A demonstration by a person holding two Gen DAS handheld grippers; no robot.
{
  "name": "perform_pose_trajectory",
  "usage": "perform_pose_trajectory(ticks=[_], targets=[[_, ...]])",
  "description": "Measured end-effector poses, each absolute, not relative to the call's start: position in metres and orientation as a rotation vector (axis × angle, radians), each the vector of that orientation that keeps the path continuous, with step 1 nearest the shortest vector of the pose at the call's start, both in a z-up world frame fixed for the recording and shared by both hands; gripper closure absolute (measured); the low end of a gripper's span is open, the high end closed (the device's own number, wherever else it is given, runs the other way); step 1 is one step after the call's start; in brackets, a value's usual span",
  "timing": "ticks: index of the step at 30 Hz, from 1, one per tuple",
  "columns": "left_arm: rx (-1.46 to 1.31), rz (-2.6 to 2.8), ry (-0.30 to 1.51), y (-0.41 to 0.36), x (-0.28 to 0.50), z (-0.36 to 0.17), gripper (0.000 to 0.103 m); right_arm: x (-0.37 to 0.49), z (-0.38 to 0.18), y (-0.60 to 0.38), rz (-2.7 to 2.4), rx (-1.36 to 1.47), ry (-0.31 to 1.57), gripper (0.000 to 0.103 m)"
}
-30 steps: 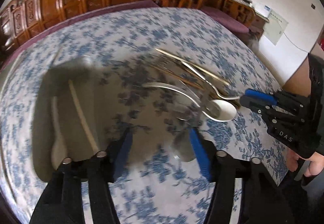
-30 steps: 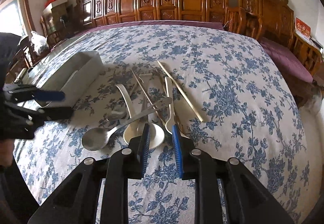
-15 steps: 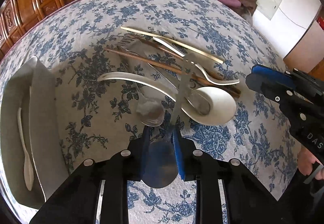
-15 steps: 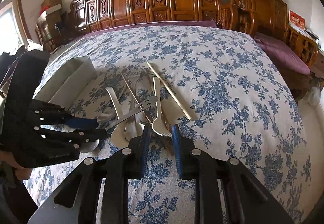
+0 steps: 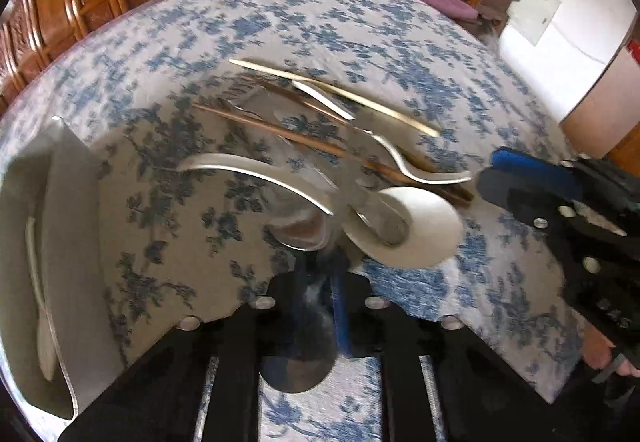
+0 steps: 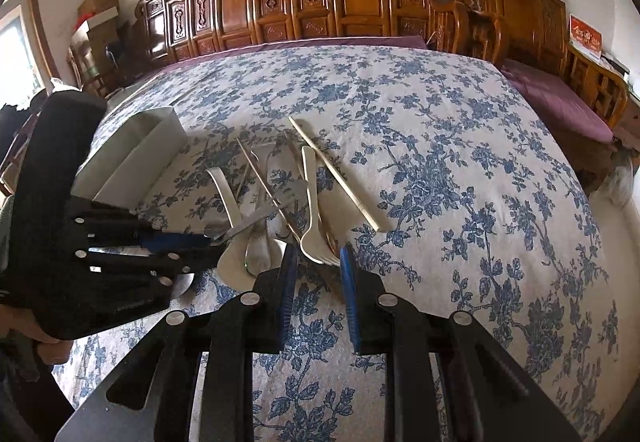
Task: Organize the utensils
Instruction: 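Grasp a steel smiley-face spoon with the left tool while the right tool grasps a fork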
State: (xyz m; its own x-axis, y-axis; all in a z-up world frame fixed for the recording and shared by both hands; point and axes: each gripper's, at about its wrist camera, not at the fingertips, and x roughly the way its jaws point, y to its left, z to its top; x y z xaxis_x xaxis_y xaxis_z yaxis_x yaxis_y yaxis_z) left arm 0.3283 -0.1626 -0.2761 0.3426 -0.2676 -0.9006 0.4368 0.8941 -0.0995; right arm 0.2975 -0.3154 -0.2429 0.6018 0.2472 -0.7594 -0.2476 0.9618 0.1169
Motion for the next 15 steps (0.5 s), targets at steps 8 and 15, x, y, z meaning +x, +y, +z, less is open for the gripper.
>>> perform_pose_trajectory(ticks=[8, 15], targets=[[0.133, -0.468, 1.097, -0.15, 0.309, -0.26, 0.098, 0.298, -0.245, -0.31, 0.301, -0.01, 0.884, 0.079], [0.087, -0.476, 1.031, -0.13, 0.29, -0.234, 0.098, 0.302, -0.253, -0.3, 0.31, -0.015, 0.922, 0.079]])
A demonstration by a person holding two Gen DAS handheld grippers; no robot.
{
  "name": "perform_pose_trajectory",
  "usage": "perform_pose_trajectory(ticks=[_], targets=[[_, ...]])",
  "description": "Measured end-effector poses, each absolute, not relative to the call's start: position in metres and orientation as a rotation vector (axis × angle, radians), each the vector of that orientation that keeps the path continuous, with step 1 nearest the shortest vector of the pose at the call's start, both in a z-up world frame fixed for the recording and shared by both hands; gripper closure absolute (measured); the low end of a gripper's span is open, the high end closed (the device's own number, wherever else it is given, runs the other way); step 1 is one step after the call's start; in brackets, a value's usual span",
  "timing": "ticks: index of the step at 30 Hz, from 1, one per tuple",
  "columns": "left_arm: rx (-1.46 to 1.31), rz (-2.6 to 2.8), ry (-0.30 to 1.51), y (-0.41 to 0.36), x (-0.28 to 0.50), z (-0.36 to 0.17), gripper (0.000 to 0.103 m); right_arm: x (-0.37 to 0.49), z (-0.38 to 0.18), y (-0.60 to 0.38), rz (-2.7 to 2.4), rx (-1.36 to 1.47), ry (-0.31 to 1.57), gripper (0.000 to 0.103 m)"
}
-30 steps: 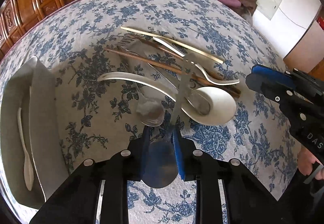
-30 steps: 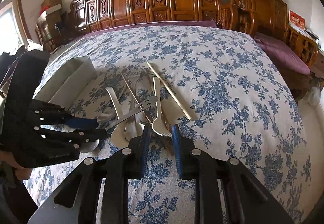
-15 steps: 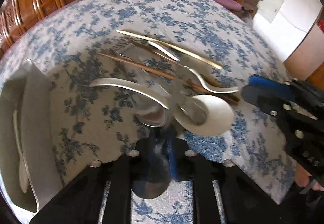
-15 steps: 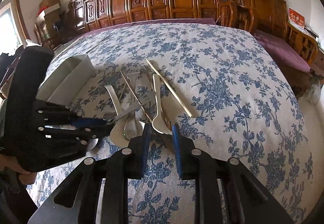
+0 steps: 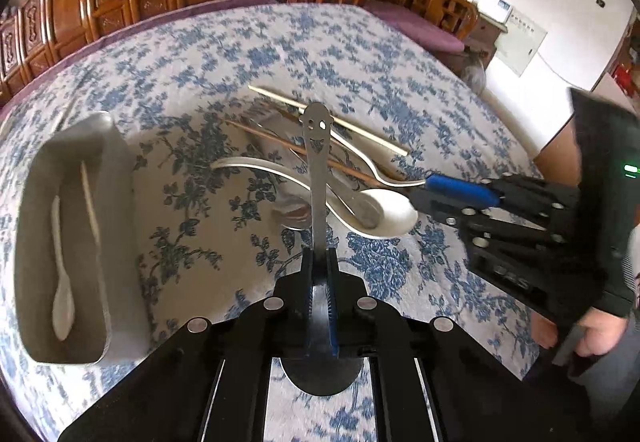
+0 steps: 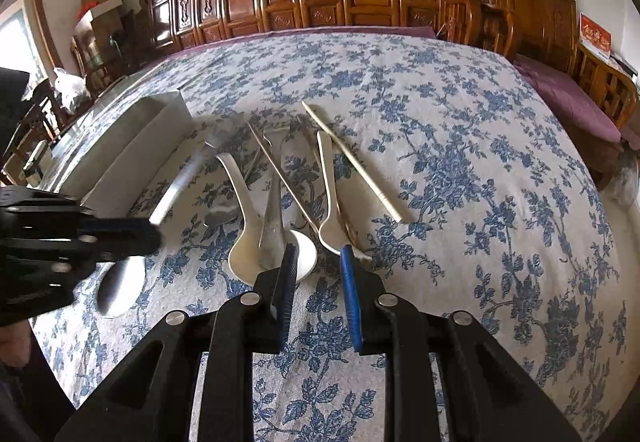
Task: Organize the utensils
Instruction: 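Grasp a steel smiley-face spoon with the left tool while the right tool grasps a fork, then lower the steel spoon into the tray with the left tool while the right tool drops the fork there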
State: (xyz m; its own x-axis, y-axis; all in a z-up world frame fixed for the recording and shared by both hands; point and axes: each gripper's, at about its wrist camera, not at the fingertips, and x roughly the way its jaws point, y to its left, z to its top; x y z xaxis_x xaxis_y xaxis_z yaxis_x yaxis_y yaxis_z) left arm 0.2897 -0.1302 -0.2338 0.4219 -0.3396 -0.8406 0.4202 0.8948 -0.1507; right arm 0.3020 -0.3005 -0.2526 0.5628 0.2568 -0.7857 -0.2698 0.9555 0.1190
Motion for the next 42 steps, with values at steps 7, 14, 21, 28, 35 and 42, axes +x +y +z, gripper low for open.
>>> perform_pose_trajectory(ticks=[7, 14, 21, 28, 35, 42], targets=[[0.062, -0.464, 0.991, -0.106, 0.28, -0.213, 0.098, 0.315, -0.246, -0.291, 0.311, -0.033, 0.928, 0.079], [0.037, -0.46, 0.96, -0.09, 0.279, -0.198, 0.098, 0.358, -0.252, -0.288, 0.3, -0.036, 0.99, 0.079], [0.024, -0.457, 0.958, -0.085, 0.279, -0.197, 0.098, 0.387, -0.273, -0.294, 0.312, 0.016, 1.087, 0.079], [0.027, -0.452, 0.959, -0.083, 0.278, -0.197, 0.098, 0.395, -0.278, -0.298, 0.342, 0.047, 1.114, 0.094], [0.029, -0.44, 0.952, -0.077, 0.277, -0.193, 0.098, 0.382, -0.259, -0.299, 0.373, 0.051, 1.077, 0.096], [0.031, -0.41, 0.934, -0.06, 0.281, -0.182, 0.098, 0.369, -0.225, -0.283, 0.413, 0.024, 1.037, 0.096]])
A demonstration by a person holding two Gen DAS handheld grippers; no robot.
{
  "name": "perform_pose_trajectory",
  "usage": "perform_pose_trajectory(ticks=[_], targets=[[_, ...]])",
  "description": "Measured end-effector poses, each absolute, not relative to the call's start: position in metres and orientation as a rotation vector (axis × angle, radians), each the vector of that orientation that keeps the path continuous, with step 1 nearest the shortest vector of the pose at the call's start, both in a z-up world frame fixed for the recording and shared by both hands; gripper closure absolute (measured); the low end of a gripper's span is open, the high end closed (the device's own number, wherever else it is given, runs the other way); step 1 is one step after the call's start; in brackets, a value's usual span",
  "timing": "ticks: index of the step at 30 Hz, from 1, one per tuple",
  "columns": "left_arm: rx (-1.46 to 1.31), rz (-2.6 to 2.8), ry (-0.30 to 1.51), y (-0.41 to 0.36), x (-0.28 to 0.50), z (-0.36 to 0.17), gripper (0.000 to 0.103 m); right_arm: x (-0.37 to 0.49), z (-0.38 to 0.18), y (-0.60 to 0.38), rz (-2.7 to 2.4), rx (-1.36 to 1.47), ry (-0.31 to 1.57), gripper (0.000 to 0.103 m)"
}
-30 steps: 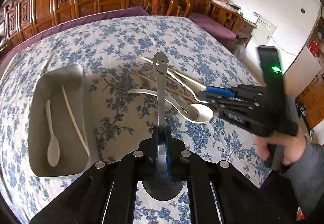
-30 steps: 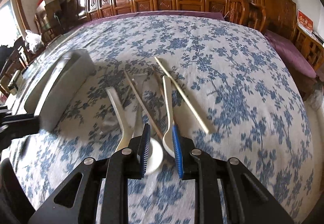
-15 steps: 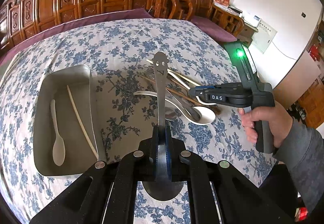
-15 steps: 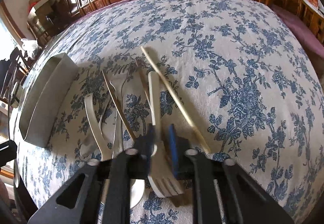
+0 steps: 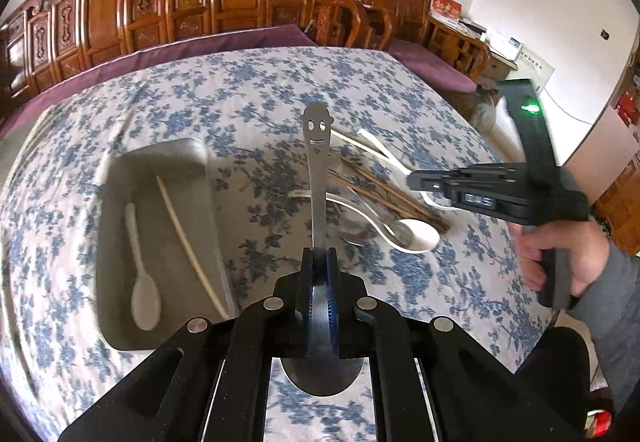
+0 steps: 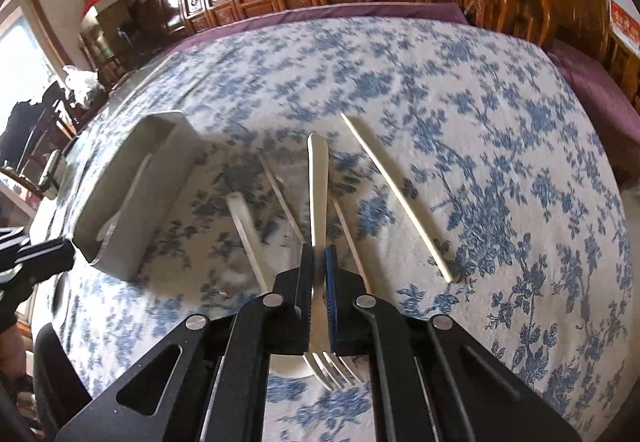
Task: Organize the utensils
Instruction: 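Lower the steel spoon into the tray with the left tool while the right tool drops the fork there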
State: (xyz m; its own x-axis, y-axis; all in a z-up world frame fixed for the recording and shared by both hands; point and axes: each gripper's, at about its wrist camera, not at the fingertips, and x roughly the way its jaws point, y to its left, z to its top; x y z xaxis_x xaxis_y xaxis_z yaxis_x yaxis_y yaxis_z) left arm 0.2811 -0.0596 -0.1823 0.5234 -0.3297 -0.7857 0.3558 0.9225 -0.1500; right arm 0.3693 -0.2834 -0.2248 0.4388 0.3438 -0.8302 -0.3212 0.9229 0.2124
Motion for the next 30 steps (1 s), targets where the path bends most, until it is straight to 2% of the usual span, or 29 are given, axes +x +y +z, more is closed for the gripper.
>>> perform_pose_trajectory(ticks=[9, 17, 30], targets=[[0.045, -0.324, 0.941, -0.012, 0.305, -0.174, 0.098, 0.353, -0.195, -0.242, 0.475, 0.001, 0.993, 0.096], [0.047, -0.23, 1.005, 0.029, 0.331, -0.198, 0.098, 0.339, -0.182, -0.198, 0.543, 0.001, 0.969, 0.096], [0.014, -0.194, 1.022, 0.05, 0.336, -0.212, 0.098, 0.33, -0.18, -0.148, 0.602, -0.012, 0.969, 0.096]])
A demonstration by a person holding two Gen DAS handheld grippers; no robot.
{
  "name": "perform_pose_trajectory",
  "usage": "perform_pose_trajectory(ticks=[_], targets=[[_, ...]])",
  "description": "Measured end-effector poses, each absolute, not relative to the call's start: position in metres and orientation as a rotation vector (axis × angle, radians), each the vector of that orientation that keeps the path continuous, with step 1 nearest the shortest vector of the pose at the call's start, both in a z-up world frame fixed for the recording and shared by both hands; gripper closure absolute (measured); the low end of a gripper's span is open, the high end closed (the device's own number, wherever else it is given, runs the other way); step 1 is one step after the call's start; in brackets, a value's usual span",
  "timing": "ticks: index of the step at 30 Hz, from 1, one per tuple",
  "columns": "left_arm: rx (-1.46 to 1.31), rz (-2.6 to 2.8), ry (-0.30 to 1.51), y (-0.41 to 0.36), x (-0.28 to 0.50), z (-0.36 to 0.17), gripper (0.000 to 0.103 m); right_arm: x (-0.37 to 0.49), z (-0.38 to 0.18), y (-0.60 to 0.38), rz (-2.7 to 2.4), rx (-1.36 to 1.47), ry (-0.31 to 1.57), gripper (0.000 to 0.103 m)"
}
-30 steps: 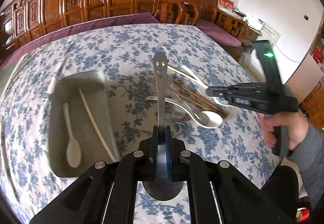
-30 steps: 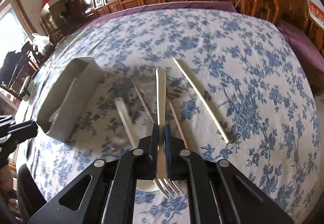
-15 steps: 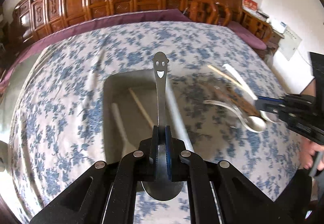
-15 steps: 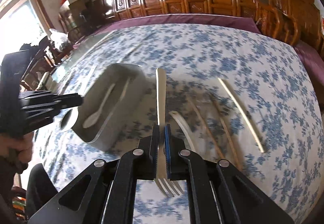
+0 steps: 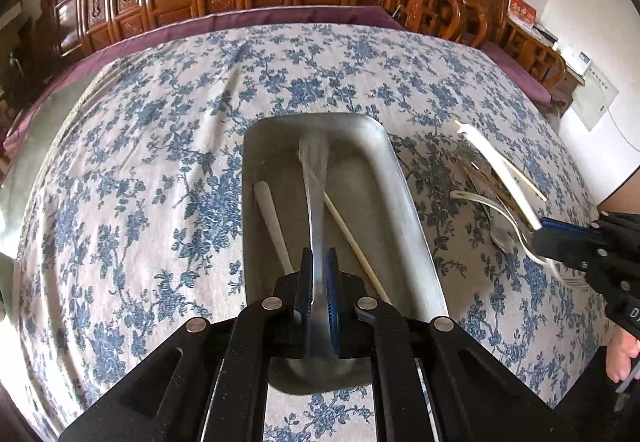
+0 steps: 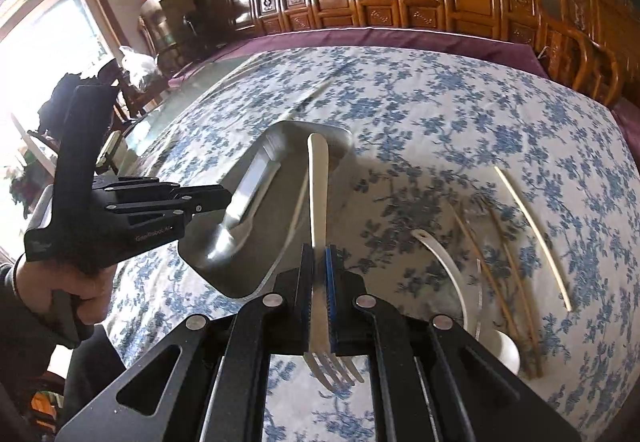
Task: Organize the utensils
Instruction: 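Lower the steel spoon into the tray with the left tool while the right tool drops the fork there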
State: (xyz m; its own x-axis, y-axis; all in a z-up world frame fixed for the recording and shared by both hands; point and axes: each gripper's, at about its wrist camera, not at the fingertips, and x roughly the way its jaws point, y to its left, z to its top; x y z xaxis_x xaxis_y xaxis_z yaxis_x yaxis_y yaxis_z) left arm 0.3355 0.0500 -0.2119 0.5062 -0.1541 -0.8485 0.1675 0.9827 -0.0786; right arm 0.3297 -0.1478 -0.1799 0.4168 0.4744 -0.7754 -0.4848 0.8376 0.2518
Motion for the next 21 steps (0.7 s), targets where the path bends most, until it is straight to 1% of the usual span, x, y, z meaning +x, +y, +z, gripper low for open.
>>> perform_pose_trajectory(ticks=[9, 10, 11, 13, 21], targets=[[-0.001, -0.196, 0.983, 0.071, 0.319, -0.19, 0.096, 0.335, -0.182, -0.113, 0.607, -0.013, 0.969, 0.096], [-0.005, -0.195, 0.978, 0.075, 0.316, -0.187, 0.095, 0.335, -0.182, -0.107, 0.608, -0.018, 0.969, 0.096], [-0.008, -0.192, 0.971, 0.079, 0.313, -0.185, 0.091, 0.337, -0.183, -0.101, 0.607, -0.021, 0.97, 0.096], [-0.014, -0.187, 0.961, 0.086, 0.309, -0.181, 0.087, 0.34, -0.186, -0.091, 0.605, -0.02, 0.977, 0.096], [-0.033, -0.166, 0.942, 0.112, 0.296, -0.174, 0.086, 0.361, -0.201, -0.06, 0.573, 0.043, 1.024, 0.095]])
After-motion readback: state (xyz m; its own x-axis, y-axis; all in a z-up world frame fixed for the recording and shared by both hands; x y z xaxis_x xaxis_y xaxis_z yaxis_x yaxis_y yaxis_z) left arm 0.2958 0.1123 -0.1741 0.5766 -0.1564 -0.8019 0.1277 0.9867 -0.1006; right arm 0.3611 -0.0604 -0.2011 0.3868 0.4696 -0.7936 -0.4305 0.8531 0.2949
